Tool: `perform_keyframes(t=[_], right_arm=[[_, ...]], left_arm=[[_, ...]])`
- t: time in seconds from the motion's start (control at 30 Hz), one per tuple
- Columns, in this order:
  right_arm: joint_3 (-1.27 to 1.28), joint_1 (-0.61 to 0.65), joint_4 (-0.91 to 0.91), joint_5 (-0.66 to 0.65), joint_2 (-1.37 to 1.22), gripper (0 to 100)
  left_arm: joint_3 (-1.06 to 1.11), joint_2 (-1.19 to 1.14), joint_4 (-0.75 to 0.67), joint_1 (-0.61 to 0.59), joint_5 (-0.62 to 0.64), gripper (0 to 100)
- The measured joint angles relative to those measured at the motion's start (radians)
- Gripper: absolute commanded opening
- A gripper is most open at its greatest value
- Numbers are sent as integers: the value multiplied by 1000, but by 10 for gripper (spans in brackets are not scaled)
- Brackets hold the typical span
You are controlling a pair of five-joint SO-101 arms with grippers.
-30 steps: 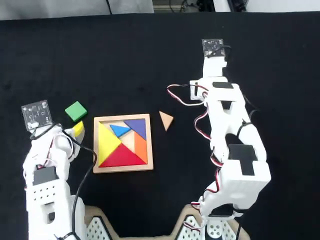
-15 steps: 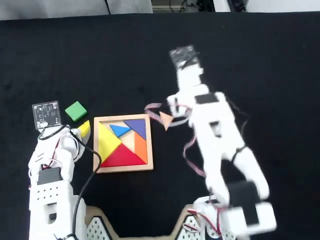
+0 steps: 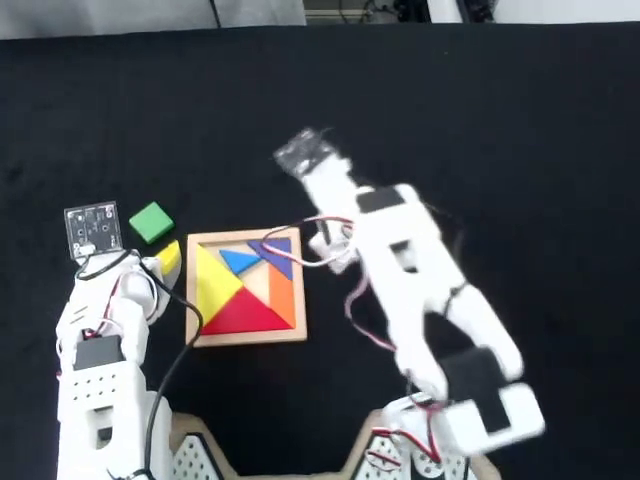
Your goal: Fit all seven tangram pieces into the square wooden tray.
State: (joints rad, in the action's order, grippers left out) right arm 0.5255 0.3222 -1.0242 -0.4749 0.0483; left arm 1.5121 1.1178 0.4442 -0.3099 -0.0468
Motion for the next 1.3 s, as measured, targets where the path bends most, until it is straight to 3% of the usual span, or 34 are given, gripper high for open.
perform_keyframes(t=[0.33, 0.57, 0.7, 0.93, 1.3], right_arm=[[-23, 17, -61, -64, -6, 11], [3, 120, -49, -121, 0, 11], [-58, 183, -55, -64, -86, 11], [-198, 184, -167, -3, -74, 11], [-176, 196, -112, 60, -61, 11]], left_arm=[[0, 0, 0, 0, 0, 299], [0, 0, 0, 0, 0, 299], [0, 0, 0, 0, 0, 299], [0, 0, 0, -38, 0, 299], [0, 0, 0, -52, 0, 299]])
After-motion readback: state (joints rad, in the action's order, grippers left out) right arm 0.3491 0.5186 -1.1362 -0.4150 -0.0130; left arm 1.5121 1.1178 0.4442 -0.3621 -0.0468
